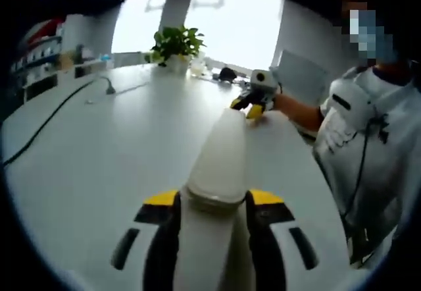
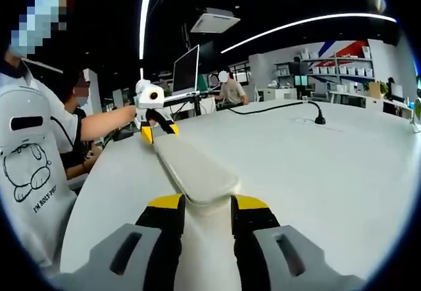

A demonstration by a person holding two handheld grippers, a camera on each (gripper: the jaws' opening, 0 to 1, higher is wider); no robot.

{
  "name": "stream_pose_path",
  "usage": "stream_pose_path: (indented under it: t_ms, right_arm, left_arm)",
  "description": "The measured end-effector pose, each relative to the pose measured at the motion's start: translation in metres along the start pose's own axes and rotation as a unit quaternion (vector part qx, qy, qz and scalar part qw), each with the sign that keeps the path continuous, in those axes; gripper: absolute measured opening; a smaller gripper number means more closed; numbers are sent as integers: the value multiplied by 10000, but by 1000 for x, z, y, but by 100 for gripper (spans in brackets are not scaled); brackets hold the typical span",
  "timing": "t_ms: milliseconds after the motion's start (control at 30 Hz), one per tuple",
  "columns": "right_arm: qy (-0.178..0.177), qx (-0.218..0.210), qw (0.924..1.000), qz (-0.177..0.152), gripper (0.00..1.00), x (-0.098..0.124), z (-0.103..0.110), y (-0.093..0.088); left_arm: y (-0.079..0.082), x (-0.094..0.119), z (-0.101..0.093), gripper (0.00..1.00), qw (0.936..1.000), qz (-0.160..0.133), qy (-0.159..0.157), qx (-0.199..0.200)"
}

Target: Arrange the utensils inside the cutlery case until each visible utensil rests in its matching compartment.

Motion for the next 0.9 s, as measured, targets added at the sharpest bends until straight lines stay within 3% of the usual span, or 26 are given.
stream_pose_path:
  t_ms: [900]
  right_arm:
    - [-252,-56,9997,-10,27,0,3,0]
  left_arm:
    - [-1,3,1,42,9999,-83,104,3]
Point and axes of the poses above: the point that each gripper's makers call its tool centre point, and the gripper's own axes: x roughly backward along the fingers, z roughly to its left, y roughly out of its top, the point moved 3 cm from there along x, roughly backward along the fingers, and after that the axes turned 5 degrees about z, right-handed, at the moved point
